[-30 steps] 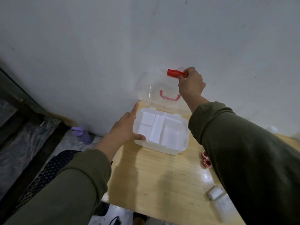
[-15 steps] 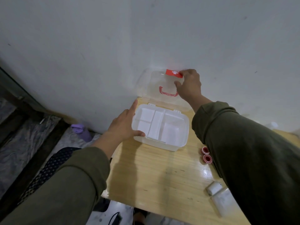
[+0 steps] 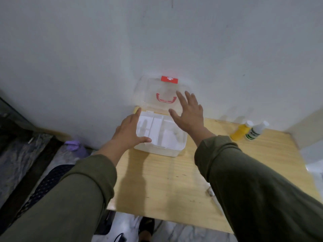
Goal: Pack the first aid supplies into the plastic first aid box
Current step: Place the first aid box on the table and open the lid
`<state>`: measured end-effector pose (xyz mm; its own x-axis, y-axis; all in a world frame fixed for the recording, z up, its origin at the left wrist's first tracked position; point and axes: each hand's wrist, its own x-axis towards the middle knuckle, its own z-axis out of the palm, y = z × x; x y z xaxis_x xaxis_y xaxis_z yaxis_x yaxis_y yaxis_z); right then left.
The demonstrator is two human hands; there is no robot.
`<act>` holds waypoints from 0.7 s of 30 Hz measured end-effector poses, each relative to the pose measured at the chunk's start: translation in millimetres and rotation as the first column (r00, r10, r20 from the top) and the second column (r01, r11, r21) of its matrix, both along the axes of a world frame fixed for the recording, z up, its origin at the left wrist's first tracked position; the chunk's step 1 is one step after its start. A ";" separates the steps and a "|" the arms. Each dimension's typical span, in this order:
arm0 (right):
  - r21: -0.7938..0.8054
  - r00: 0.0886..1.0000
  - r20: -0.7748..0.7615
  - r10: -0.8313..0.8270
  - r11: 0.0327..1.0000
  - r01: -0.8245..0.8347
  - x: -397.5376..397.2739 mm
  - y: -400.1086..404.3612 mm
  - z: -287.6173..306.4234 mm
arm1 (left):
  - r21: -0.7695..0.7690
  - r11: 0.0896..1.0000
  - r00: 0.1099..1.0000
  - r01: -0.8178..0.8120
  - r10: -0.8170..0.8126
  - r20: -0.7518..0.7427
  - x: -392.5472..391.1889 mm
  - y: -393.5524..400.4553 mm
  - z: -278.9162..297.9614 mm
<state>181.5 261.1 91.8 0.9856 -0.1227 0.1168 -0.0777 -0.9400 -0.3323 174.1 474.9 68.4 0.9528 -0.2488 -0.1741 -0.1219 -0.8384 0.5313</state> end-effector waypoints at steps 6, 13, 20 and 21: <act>0.018 0.999 0.005 -0.040 0.999 0.040 -69.5 -19.1 4.1 | -0.030 0.998 0.996 0.049 -0.046 0.079 -30.3 -35.9 20.1; -0.002 0.992 -0.001 -0.125 0.992 0.125 -150.2 -60.0 9.1 | -0.036 0.992 0.986 0.119 -0.114 0.119 -82.4 -85.1 34.7; 0.034 0.966 -0.014 -0.259 0.965 0.260 -205.7 -101.9 2.6 | 0.006 0.969 0.966 0.249 -0.248 0.070 -113.5 -137.3 36.7; 0.039 0.962 -0.020 -0.273 0.961 0.273 -210.4 -106.2 -0.7 | 0.024 0.962 0.960 0.272 -0.273 0.058 -113.6 -143.7 35.3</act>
<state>-28.9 154.9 91.2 0.9154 -0.3919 0.0918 -0.3348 -0.8680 -0.3668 60.4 331.1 103.7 0.8580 -0.4983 -0.1247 -0.3783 -0.7773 0.5028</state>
